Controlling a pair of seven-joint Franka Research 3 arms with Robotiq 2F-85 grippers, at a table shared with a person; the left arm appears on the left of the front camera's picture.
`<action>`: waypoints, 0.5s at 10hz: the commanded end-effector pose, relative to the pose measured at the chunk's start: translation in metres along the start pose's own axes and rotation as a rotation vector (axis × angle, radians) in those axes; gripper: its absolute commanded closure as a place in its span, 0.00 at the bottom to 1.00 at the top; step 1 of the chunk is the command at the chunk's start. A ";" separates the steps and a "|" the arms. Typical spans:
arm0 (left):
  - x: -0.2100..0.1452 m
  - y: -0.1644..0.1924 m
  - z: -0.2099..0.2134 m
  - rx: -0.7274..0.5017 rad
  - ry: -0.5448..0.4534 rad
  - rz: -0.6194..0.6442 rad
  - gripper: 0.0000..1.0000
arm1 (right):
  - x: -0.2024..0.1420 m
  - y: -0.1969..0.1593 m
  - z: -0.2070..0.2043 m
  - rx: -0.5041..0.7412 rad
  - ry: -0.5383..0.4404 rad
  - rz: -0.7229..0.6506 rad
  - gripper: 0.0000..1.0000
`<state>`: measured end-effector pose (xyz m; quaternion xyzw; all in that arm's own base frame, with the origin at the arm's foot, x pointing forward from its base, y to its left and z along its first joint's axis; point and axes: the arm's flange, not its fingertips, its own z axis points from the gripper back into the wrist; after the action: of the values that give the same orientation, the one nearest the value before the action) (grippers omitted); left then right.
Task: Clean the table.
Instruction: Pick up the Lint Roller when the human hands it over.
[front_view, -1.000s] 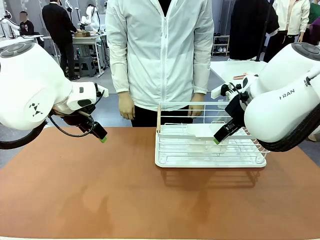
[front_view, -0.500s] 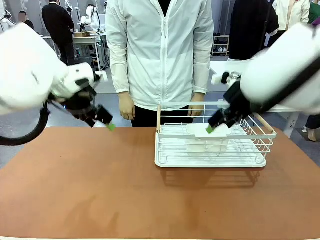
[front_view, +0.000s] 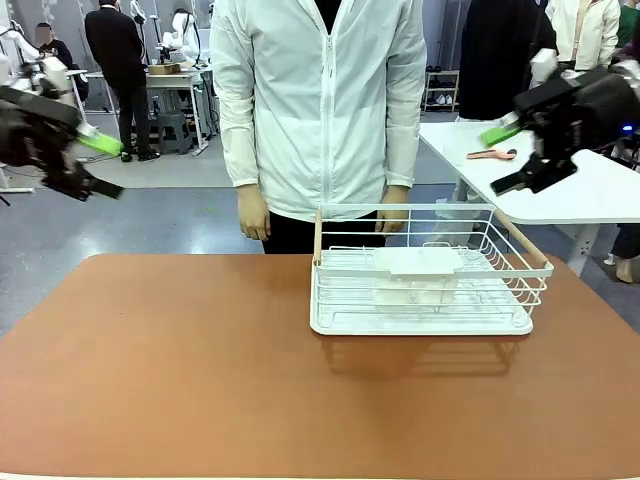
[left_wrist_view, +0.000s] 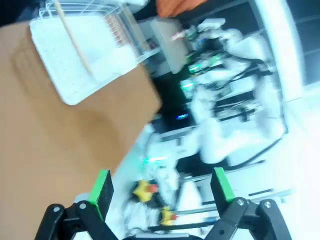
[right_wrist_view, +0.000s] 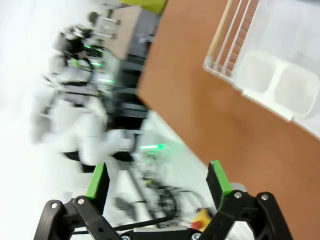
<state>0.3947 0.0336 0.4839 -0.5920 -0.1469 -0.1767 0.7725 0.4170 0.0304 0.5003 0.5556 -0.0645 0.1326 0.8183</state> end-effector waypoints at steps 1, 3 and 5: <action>0.008 -0.003 0.051 -0.164 -0.144 0.340 0.00 | 0.010 -0.028 0.042 0.120 -0.026 -0.225 0.00; -0.011 -0.006 0.132 -0.107 -0.239 0.394 0.00 | 0.004 -0.054 0.113 0.102 -0.083 -0.310 0.00; -0.030 -0.009 0.191 -0.019 -0.259 0.438 0.00 | -0.014 -0.078 0.174 0.148 -0.121 -0.337 0.00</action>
<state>0.3653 0.2116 0.5126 -0.6574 -0.1192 0.0638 0.7413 0.4277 -0.1492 0.4851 0.6201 -0.0203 -0.0312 0.7837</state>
